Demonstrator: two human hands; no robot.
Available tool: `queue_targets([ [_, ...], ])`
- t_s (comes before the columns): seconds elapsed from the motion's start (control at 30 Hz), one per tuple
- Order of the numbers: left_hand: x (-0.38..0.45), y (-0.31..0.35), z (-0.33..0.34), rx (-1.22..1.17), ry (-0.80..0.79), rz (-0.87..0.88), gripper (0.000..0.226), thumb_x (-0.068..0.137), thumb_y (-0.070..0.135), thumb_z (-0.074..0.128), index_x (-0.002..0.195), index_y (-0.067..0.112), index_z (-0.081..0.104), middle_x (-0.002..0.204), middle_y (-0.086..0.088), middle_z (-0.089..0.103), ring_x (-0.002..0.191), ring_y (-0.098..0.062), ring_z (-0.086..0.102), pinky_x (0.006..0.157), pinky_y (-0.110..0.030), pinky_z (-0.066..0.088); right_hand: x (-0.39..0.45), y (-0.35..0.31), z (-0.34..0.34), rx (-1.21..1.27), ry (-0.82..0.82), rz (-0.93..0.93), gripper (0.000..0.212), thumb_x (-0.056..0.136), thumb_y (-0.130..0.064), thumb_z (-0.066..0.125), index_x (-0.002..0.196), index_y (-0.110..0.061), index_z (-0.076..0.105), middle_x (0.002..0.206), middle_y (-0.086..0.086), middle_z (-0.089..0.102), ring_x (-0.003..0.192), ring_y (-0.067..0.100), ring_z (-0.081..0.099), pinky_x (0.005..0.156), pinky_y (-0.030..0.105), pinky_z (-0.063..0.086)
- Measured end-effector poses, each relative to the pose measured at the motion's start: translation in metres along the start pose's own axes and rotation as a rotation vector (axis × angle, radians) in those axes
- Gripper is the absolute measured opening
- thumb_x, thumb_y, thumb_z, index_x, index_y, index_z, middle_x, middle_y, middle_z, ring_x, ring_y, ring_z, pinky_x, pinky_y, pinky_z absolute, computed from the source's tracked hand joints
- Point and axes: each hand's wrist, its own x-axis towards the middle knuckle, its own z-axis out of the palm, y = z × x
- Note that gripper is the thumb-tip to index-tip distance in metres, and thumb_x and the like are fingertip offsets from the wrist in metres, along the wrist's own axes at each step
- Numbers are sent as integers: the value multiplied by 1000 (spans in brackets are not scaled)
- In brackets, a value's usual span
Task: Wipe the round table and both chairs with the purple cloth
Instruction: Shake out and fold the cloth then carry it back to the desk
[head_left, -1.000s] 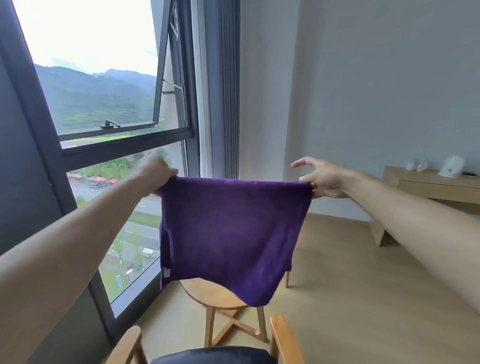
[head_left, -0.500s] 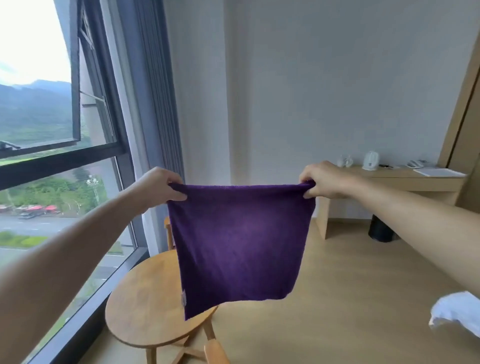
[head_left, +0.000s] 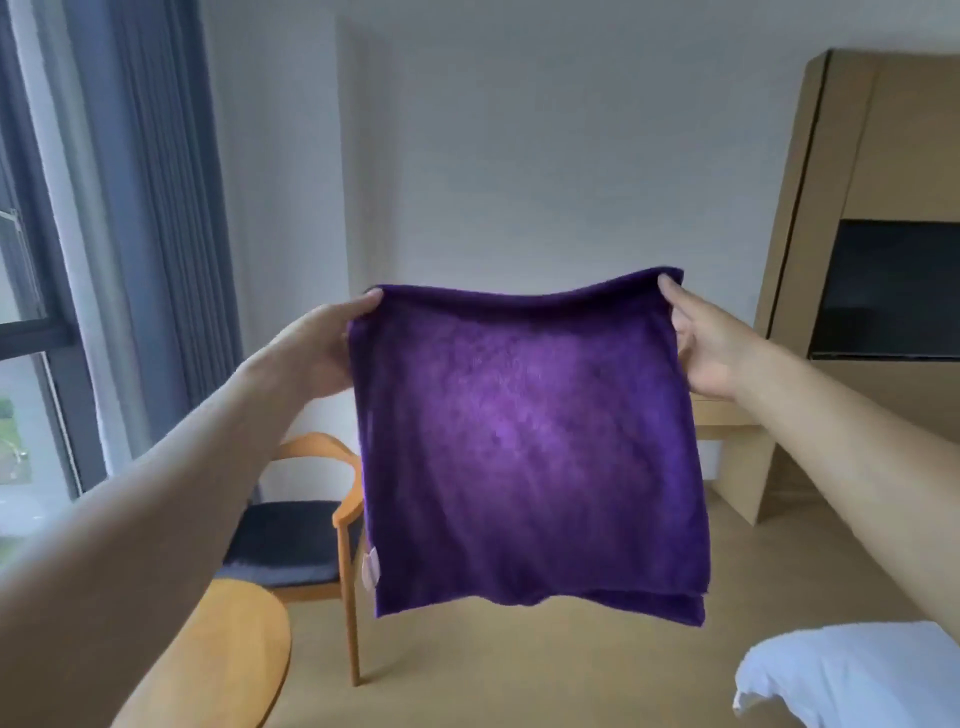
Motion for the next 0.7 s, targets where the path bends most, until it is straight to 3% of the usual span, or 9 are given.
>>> queue_targets([
  [0.03,12,-18,13,-78,-33,-111,50,85,59,64,102,13,74,102,-11,74,90,-25,73,84,-40,57,-1,6,-15,-15,-87,114,64,81,-65,67,126,-19,68,114,8,73,104,26,71,80,39,60],
  [0.1,27,-81,30,-90,-112,-325,73,71,75,69,111,14,77,117,-14,72,110,-33,69,97,-51,53,-11,45,-51,-86,-261,320,68,77,-58,76,129,-15,67,130,14,66,121,34,63,91,49,57],
  [0.17,34,-137,53,-28,-238,-498,63,66,50,88,109,5,76,117,-18,72,107,-34,70,91,-50,56,-16,85,-82,-148,-294,453,54,82,-26,80,127,-1,65,126,21,66,112,34,67,97,51,54],
  [0.23,54,-167,71,65,-282,-579,45,70,19,85,107,-2,72,111,-21,73,99,-33,72,91,-46,56,-10,108,-104,-224,-104,476,27,86,-9,70,110,3,66,103,21,74,86,28,74,86,43,59],
  [0.3,82,-173,88,144,-252,-553,40,74,8,74,111,-5,68,114,-24,70,106,-35,67,104,-49,47,4,112,-121,-211,65,443,9,96,-7,58,98,-1,64,88,17,72,76,26,70,77,39,58],
  [0.37,116,-172,101,219,-279,-518,41,78,4,70,117,-9,66,121,-26,67,117,-38,62,110,-52,42,21,110,-145,-164,177,419,13,100,-10,53,97,-3,63,89,17,70,82,29,66,81,42,53],
  [0.5,188,-169,113,408,-325,-503,30,94,9,66,122,1,64,119,-20,70,108,-37,69,89,-55,56,46,108,-198,-93,369,412,12,99,-11,58,108,-5,63,98,17,71,89,29,67,86,45,52],
  [0.57,226,-171,128,545,-226,-428,29,91,13,72,117,1,66,109,-17,73,94,-35,72,79,-54,60,63,107,-220,-102,445,401,12,95,-11,64,106,-8,63,99,12,69,89,27,65,92,43,50],
  [0.7,309,-176,168,492,60,-213,27,80,7,83,97,-2,64,91,-16,64,80,-30,63,83,-49,58,116,97,-257,-142,589,369,15,85,-4,75,96,-7,64,95,10,70,85,22,65,89,41,48],
])
